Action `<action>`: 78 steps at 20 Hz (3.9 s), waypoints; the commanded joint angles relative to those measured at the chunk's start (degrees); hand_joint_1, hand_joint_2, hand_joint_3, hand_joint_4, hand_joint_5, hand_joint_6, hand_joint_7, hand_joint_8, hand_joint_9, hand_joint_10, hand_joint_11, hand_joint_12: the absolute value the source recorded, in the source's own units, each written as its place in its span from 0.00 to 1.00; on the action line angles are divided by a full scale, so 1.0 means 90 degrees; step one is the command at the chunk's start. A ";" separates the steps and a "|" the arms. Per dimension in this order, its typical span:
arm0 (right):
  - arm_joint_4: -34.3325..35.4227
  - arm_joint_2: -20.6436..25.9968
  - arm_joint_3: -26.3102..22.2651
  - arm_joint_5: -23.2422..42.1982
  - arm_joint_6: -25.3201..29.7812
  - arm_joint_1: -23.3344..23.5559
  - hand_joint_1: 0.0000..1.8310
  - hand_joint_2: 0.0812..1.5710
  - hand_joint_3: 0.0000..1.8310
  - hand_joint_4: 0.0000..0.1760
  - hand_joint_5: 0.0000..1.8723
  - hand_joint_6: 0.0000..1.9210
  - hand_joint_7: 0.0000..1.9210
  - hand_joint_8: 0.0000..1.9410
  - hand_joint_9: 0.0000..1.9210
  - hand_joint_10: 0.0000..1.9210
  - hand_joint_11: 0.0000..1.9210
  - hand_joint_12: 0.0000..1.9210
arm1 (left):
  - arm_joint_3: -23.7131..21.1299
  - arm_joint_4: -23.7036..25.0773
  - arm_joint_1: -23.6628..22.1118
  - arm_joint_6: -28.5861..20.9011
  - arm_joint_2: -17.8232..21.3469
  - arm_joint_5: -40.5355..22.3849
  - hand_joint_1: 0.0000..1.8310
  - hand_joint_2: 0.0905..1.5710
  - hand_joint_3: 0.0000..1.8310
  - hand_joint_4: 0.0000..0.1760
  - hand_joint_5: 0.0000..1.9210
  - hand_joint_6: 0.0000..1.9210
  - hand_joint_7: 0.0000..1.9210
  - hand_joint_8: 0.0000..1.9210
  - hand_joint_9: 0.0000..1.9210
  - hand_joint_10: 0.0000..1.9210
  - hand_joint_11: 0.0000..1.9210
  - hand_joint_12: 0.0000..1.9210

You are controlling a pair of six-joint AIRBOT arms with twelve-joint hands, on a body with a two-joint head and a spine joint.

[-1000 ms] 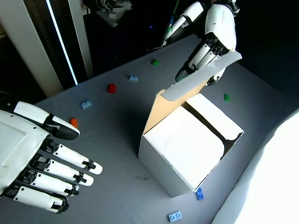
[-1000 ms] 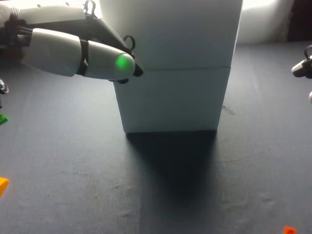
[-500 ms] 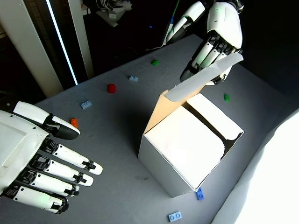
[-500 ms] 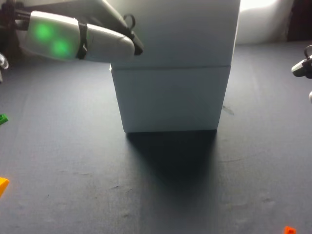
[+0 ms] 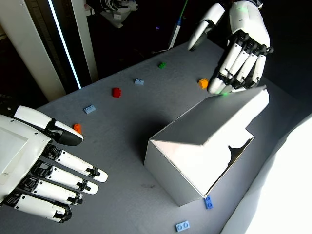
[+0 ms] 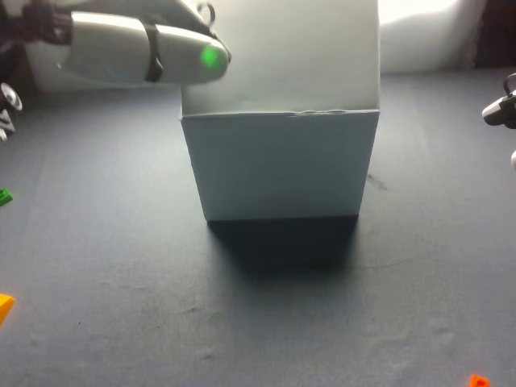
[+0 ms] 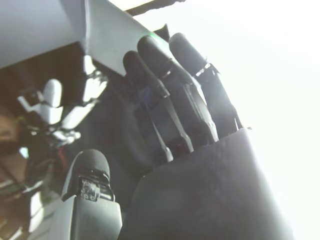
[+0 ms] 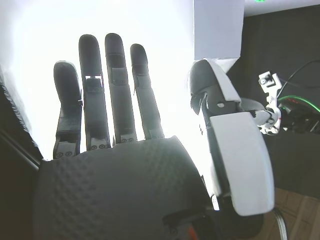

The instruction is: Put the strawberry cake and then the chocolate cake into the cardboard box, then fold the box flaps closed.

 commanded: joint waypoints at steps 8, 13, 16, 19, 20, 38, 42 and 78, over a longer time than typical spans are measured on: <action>0.0055 0.0089 -0.0008 0.0736 0.0052 0.0038 0.15 0.84 0.00 0.00 0.23 0.14 0.34 0.00 0.21 0.47 0.04 0.93 | 0.0216 -0.0471 0.0011 0.0763 -0.0585 -0.0583 0.06 0.75 0.00 0.00 0.41 0.00 0.50 0.00 0.41 0.28 0.21 0.70; 0.0056 0.0096 -0.0007 0.0820 0.0299 0.0029 0.16 0.84 0.00 0.00 0.22 0.13 0.34 0.00 0.22 0.47 0.05 0.92 | 0.0927 -0.0469 -0.0252 0.1222 -0.1287 -0.1052 0.03 0.76 0.00 0.00 0.40 0.00 0.50 0.00 0.40 0.31 0.20 0.71; 0.0058 0.0107 -0.0004 0.0926 0.0686 0.0013 0.16 0.84 0.00 0.00 0.22 0.14 0.34 0.00 0.22 0.47 0.05 0.92 | 0.1309 -0.0469 -0.0344 0.1427 -0.1592 -0.1161 0.07 0.75 0.00 0.00 0.42 0.00 0.51 0.00 0.40 0.31 0.21 0.72; 0.0057 0.0105 -0.0005 0.1008 0.0680 -0.0036 0.15 0.84 0.00 0.00 0.22 0.14 0.34 0.00 0.22 0.47 0.04 0.92 | 0.1456 -0.0985 0.0081 0.1899 -0.1814 -0.1292 0.06 0.75 0.00 0.00 0.41 0.00 0.51 0.00 0.41 0.31 0.21 0.71; 0.0057 0.0105 -0.0005 0.1008 0.0679 -0.0045 0.15 0.84 0.00 0.00 0.22 0.14 0.34 0.00 0.22 0.47 0.04 0.92 | 0.1433 -0.1165 0.0176 0.2011 -0.1826 -0.1271 0.06 0.75 0.00 0.00 0.41 0.00 0.51 0.00 0.41 0.31 0.21 0.71; 0.0057 0.0103 -0.0005 0.1019 0.0609 -0.0092 0.14 0.84 0.00 0.00 0.23 0.16 0.33 0.00 0.20 0.48 0.05 0.92 | 0.1304 -0.0160 0.0158 0.0891 -0.1418 -0.1445 0.06 0.75 0.00 0.00 0.41 0.00 0.49 0.00 0.41 0.25 0.20 0.69; 0.0057 0.0104 -0.0005 0.1029 0.0574 -0.0111 0.13 0.84 0.00 0.00 0.23 0.15 0.33 0.00 0.21 0.46 0.06 0.90 | 0.1244 0.0207 -0.0091 0.0464 -0.1075 -0.1472 0.06 0.75 0.00 0.00 0.41 0.00 0.50 0.00 0.42 0.26 0.22 0.69; 0.0055 0.0244 -0.0009 0.1809 0.0113 -0.0709 0.03 0.86 0.00 1.00 0.64 0.86 0.70 0.88 0.68 1.00 0.63 1.00 | -0.0985 0.7378 -0.2883 -0.5386 0.1766 -0.2981 0.00 0.80 0.00 0.00 0.54 0.79 0.66 0.79 0.62 0.92 0.50 1.00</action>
